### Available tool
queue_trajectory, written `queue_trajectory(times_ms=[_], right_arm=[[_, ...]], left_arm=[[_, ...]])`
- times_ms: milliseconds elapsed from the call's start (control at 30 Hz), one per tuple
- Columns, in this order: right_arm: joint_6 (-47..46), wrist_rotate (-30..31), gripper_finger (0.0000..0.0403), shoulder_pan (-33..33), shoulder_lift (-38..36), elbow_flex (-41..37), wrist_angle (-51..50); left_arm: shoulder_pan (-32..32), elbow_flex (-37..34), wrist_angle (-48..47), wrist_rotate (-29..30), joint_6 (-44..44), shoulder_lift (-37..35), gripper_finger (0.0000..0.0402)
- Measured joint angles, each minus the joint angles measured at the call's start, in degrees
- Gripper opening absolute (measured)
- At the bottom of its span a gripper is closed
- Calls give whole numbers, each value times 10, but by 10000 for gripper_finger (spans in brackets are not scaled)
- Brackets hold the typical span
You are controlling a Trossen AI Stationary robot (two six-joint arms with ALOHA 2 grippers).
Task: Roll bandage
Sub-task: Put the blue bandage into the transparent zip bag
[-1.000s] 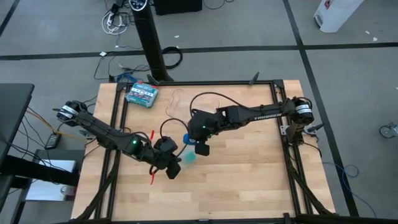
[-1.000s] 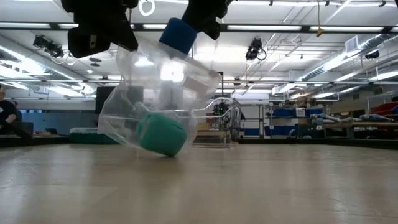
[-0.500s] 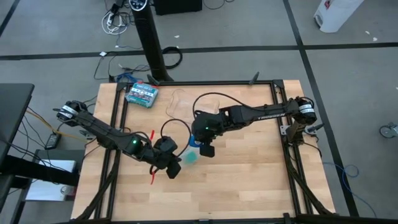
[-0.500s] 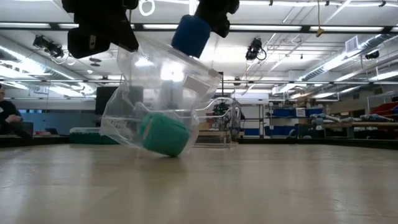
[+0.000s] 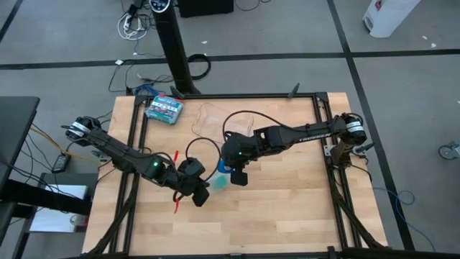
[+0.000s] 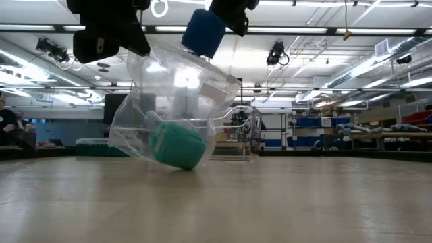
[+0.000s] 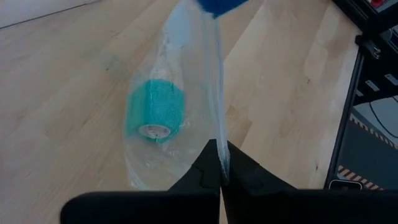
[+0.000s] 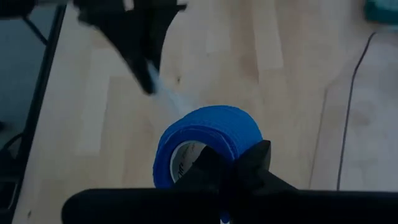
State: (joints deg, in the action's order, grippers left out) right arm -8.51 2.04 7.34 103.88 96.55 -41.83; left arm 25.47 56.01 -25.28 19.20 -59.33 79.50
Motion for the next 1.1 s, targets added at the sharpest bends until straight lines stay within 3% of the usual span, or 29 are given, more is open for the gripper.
queue_trajectory(times_ms=[300,900,1100], right_arm=[[-6,-6,0,0,1,-74,61],[25,12,0,-7,1,-98,175],[-7,-36,0,-7,1,-122,178]], left_arm=[[0,0,1,0,-4,0,4],[0,0,1,24,-19,0,4],[0,0,0,30,-26,0,4]])
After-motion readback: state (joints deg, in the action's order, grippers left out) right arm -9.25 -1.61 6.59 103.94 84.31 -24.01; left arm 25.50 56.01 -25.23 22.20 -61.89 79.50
